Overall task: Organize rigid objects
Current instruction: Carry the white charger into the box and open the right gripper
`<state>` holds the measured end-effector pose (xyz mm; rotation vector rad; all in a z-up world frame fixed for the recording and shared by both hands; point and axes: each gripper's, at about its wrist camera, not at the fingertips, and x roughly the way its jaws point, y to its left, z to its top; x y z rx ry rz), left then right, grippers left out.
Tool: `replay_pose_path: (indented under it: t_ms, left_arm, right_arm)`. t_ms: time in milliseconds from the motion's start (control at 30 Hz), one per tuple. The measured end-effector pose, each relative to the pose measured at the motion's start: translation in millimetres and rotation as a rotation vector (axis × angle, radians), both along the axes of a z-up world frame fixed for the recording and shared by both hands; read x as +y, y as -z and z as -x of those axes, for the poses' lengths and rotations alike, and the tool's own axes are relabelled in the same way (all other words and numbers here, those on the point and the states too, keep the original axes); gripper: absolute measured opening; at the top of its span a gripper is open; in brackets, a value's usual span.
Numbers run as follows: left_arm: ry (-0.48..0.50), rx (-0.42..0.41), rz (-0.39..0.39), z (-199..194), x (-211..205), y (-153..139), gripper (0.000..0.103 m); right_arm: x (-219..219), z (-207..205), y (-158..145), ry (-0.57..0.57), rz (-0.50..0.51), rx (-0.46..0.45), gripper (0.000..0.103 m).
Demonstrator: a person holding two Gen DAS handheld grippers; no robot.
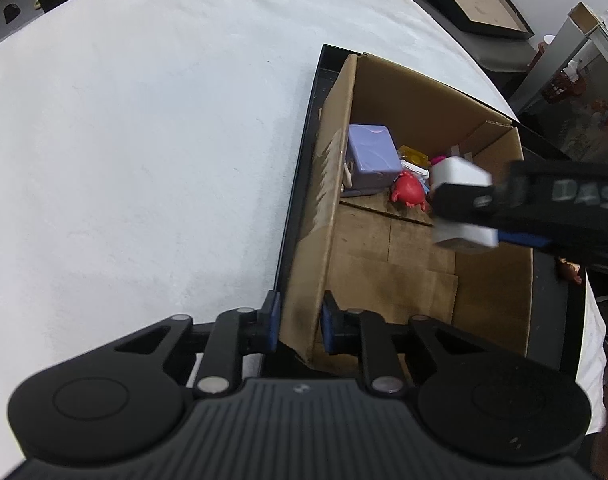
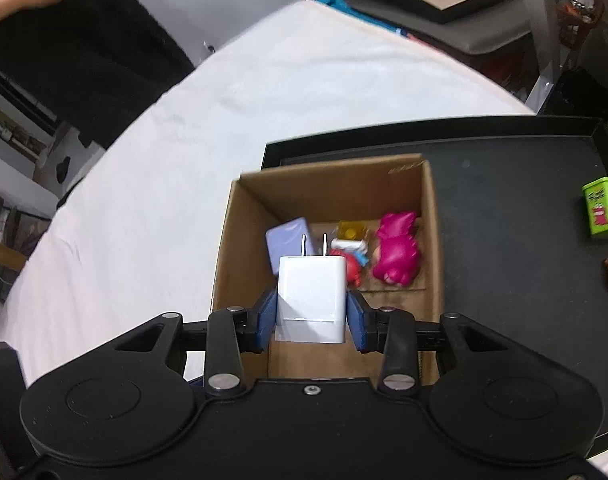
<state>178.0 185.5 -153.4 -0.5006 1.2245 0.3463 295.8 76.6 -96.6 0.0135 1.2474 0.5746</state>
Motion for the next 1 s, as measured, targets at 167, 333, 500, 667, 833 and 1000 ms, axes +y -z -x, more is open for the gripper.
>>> replay_pose_path:
  t_ms: [167,333,500,667,833,1000]
  left_arm:
    - [0.002,-0.006,0.024,2,5,1,0.02]
    - [0.003,-0.007,0.043,3,8,2,0.02]
    - [0.005,0.002,0.049,1,9,1,0.02]
    - [0.006,0.012,0.048,-3,9,0,0.02]
    - [0.013,0.018,0.013,-7,3,-5,0.023]
    - [0.01,0.024,-0.007,-12,-1,-13,0.026]
  right_arm:
    - [13,4,18,-0.004,0.022,0.026,0.037]
    - [20,4,33,0.018,0.024,0.063,0.037]
    - [27,1,41,0.05,0.032,0.073,0.04]
    - [25,2,38,0.055,0.018,0.087,0.046]
    - [14,6,25,0.06,0.006,0.043,0.065]
    - [-6,5,9,0.094,-0.009,0.016,0.08]
